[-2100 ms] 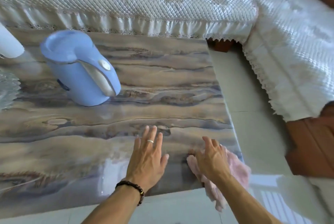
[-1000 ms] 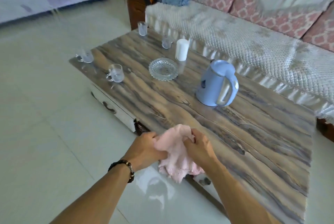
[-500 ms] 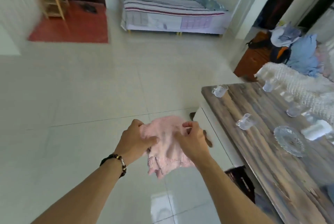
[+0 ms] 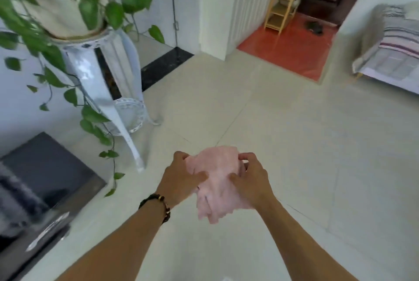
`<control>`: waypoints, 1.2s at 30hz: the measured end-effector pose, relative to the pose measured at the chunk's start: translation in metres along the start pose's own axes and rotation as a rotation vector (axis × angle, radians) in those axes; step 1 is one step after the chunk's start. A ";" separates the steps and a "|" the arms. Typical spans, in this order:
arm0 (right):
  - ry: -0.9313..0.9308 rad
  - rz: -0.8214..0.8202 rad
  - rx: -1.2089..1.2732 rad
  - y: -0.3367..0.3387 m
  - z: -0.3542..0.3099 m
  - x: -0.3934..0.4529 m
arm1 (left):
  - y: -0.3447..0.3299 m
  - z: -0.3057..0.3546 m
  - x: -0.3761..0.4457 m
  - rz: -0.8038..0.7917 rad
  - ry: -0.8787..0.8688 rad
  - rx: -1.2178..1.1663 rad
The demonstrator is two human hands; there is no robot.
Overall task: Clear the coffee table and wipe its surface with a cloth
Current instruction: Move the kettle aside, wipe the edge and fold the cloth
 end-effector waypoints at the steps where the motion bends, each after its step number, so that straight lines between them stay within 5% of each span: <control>1: 0.017 -0.021 -0.018 -0.012 -0.017 0.023 | 0.017 -0.003 0.017 0.042 0.024 -0.023; 11: 0.151 -0.190 -0.140 -0.160 -0.143 0.244 | 0.147 -0.047 0.209 0.326 0.067 -0.081; 20: 0.307 -0.344 -0.096 -0.319 -0.190 0.442 | 0.186 -0.127 0.388 0.651 -0.035 0.285; 25: 0.521 -0.387 -0.120 -0.393 -0.226 0.523 | 0.204 -0.169 0.472 0.836 -0.072 0.422; 30: 0.692 -0.514 -0.165 -0.458 -0.249 0.568 | 0.230 -0.205 0.534 0.847 0.215 0.646; 34: 0.940 -0.507 -0.354 -0.466 -0.242 0.576 | 0.232 -0.223 0.548 0.845 0.287 0.624; 36: 1.059 -0.435 -0.341 -0.443 -0.245 0.576 | 0.228 -0.226 0.548 0.873 0.192 0.666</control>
Point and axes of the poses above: each hand's wrist, its own x-axis towards the middle knuckle, its own y-axis out of the back of the hand, z = x × y, the point moved 2 cm from there along x, towards the middle knuckle, and after that the axes turned 12 degrees about -x, right-handed, at the moved point
